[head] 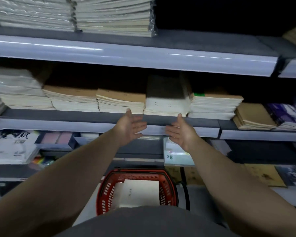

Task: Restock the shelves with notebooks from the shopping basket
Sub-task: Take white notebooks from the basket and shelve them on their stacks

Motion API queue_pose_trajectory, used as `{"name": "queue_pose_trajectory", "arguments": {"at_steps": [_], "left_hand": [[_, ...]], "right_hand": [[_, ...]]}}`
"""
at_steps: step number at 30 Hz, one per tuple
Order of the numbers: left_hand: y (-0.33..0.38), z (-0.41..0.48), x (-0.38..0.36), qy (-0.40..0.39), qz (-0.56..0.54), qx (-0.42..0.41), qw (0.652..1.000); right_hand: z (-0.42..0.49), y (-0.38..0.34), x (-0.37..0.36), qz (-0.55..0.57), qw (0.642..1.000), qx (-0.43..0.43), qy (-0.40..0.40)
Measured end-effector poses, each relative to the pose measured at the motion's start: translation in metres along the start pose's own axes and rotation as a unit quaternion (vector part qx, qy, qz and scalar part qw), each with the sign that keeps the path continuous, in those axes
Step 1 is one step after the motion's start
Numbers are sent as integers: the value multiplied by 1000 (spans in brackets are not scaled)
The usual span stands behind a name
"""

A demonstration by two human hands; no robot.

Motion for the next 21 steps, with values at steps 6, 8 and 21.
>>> {"name": "queue_pose_trajectory", "arguments": {"at_steps": [6,8,21], "left_hand": [[-23,-43,38,-59,40,29,997],[-36,-60,56,-55,53,40,996],[-103,-113,111,-47,75,103,991]], "right_hand": [[-40,45,-40,6,1000,-18,-11],[-52,64,-52,3,1000,-21,0],[-87,151,-80,-22,997,-66,41]]}}
Point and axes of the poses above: each hand's wrist, its own z-axis towards the middle knuckle, its own x-axis out of the back of the hand, y = z × x, the point moved 7 cm from there along z, towards the middle knuckle, and after that the axes turned 6 degrees about -x, right-handed, at the moved point
